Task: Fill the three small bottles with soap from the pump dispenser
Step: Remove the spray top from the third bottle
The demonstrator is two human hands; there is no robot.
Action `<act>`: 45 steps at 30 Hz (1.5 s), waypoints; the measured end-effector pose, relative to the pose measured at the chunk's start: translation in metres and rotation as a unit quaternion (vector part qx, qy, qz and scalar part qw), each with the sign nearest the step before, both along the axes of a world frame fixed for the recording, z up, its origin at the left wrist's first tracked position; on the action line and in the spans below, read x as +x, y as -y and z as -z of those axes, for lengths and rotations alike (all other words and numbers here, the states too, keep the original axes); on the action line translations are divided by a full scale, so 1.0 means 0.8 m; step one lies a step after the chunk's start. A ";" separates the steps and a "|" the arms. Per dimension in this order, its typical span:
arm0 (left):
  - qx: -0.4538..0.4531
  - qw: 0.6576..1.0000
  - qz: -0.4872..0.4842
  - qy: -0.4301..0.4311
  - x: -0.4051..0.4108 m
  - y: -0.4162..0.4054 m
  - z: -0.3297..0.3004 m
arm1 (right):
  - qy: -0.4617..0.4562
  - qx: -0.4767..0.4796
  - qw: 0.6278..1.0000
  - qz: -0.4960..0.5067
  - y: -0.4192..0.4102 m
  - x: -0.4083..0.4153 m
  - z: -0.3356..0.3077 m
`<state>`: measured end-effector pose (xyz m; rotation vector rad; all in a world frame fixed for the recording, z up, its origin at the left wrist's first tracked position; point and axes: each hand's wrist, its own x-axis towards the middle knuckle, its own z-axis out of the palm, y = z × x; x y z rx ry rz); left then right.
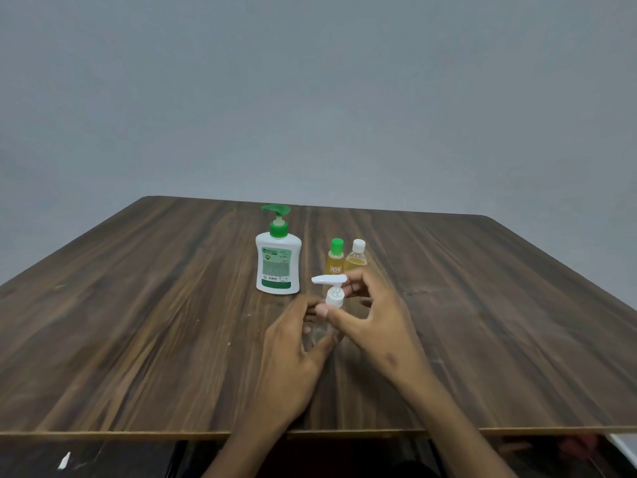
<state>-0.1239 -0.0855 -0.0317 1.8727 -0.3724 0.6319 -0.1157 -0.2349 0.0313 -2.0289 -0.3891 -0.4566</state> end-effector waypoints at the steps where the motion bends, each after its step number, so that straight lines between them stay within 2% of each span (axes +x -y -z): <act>1: 0.001 1.000 0.002 -0.002 -0.001 0.000 -0.001 | 0.007 -0.001 1.000 0.015 -0.002 0.001 0.000; 3: -0.003 1.000 0.003 -0.006 -0.001 0.001 -0.001 | 0.009 -0.001 1.000 0.010 -0.001 0.004 -0.002; 8: -0.017 1.000 0.006 -0.005 -0.001 0.001 0.000 | -0.006 0.037 0.992 -0.120 0.012 0.007 -0.009; 11: -0.016 1.000 0.006 -0.005 0.000 0.001 0.000 | -0.042 0.067 0.986 -0.149 0.016 0.004 -0.009; 17: -0.007 1.000 0.003 -0.004 -0.001 0.001 0.000 | 0.017 -0.061 0.997 0.037 -0.001 0.004 0.000; 20: -0.006 1.000 0.002 -0.009 -0.002 0.000 0.001 | 0.022 -0.071 0.996 0.051 -0.001 0.004 -0.003; 26: -0.007 1.000 0.007 0.008 -0.001 0.001 0.002 | -0.003 0.050 0.992 -0.113 0.017 -0.001 -0.019; 29: -0.001 1.000 0.017 0.017 -0.002 0.004 0.003 | -0.017 0.057 0.983 -0.175 0.030 -0.009 -0.027; 32: -0.001 1.000 0.023 0.014 0.002 0.002 0.007 | -0.010 0.057 0.979 -0.193 0.038 -0.010 -0.031; 35: -0.004 1.000 0.010 0.011 0.002 0.001 0.008 | 0.006 0.086 0.978 -0.188 0.047 -0.010 -0.038; 40: 0.005 1.000 -0.001 -0.003 0.002 0.001 0.008 | 0.063 0.236 0.965 -0.092 0.072 -0.015 -0.046; 45: 0.005 1.000 -0.006 0.000 0.001 0.001 0.006 | 0.044 0.333 0.942 -0.022 0.098 -0.012 -0.028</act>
